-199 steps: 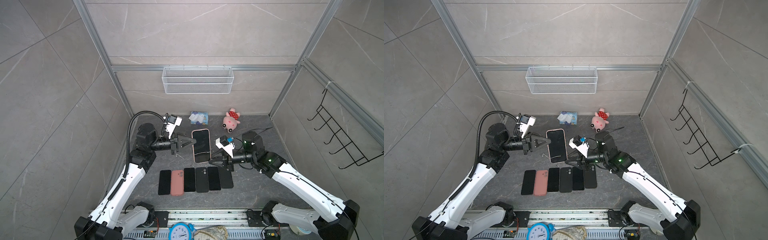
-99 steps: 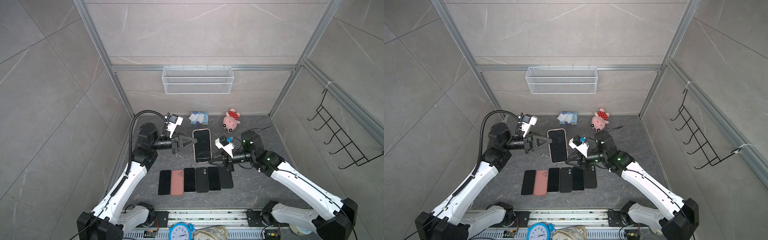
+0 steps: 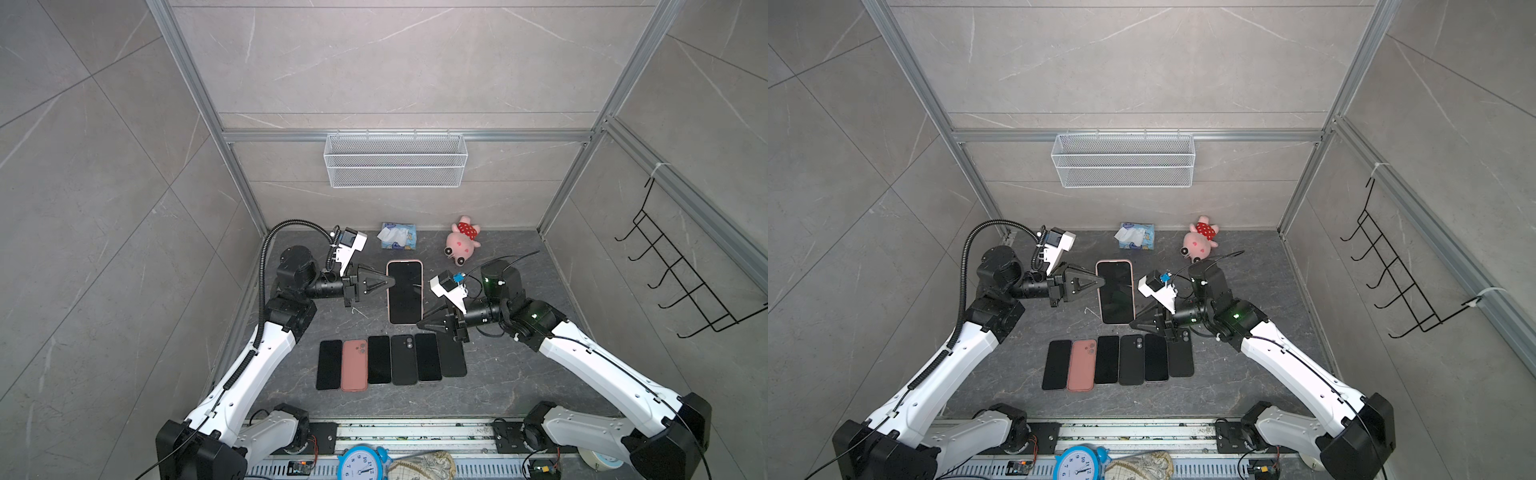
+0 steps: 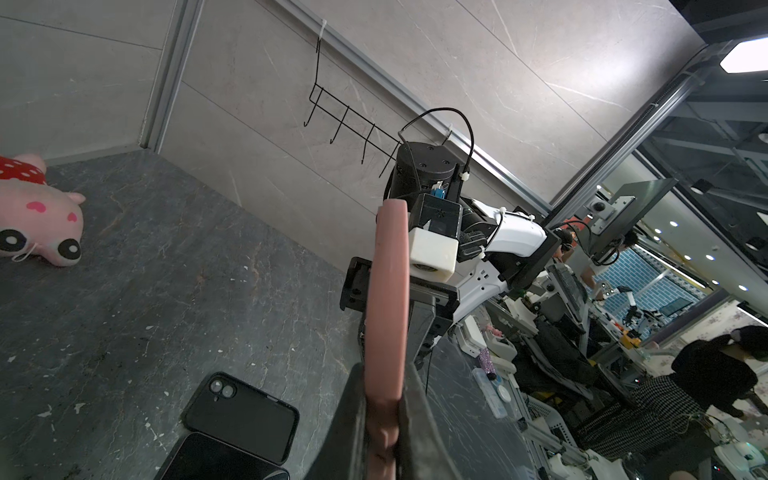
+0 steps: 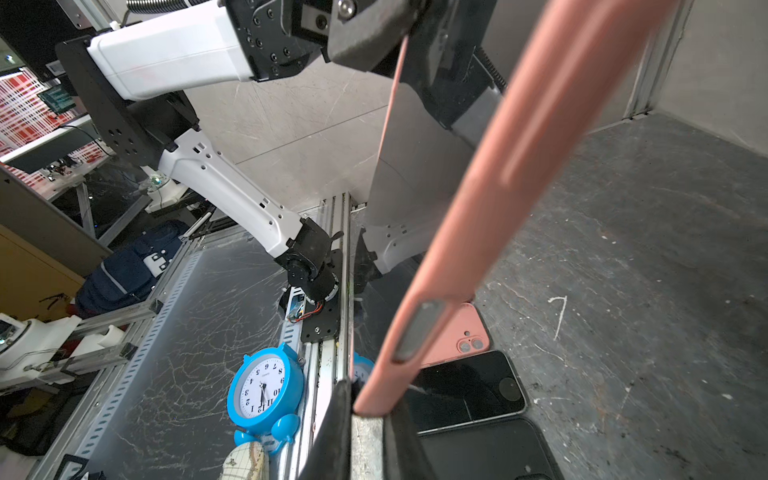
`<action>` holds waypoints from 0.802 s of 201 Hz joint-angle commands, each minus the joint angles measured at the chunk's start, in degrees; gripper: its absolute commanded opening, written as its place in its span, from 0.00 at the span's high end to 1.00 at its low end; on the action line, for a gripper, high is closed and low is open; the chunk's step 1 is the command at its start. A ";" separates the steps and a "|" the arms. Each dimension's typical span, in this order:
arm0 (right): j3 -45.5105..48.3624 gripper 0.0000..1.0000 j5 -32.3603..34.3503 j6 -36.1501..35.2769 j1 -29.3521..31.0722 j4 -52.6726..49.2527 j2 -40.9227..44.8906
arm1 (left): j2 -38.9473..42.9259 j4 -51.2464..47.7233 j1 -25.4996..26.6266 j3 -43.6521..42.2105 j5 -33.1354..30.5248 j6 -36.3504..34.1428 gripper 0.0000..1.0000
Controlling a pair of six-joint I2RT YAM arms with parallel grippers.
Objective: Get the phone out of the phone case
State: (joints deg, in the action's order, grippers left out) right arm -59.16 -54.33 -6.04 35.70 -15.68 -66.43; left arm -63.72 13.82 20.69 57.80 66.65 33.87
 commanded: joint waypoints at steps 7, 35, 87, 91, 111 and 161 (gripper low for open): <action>-1.71 0.93 -1.59 -1.31 -0.16 1.71 -0.36 | -0.17 3.56 0.67 -0.10 0.16 1.55 1.00; -1.98 0.97 -1.92 -1.72 -0.34 1.95 -0.80 | -0.35 5.05 1.10 -1.05 0.18 2.24 1.00; -2.07 1.00 -3.00 -2.25 -0.63 2.23 -1.31 | -0.70 5.51 1.46 -1.52 -0.10 2.60 1.00; -1.95 1.00 -2.78 -2.35 -0.64 2.30 -1.25 | -0.72 5.51 1.53 -1.53 -0.32 2.69 1.00; -1.10 1.00 -1.47 -3.00 -0.71 3.82 -0.67 | -1.32 5.61 1.68 -1.80 -1.91 3.93 1.00; 4.48 1.00 -0.51 -4.91 -0.63 16.35 2.73 | -4.01 7.24 3.58 -3.18 -8.45 10.18 1.00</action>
State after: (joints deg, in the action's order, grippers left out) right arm -55.96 -55.81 -7.20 34.79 -11.53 -66.54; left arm -66.08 19.79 22.59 55.61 63.29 38.37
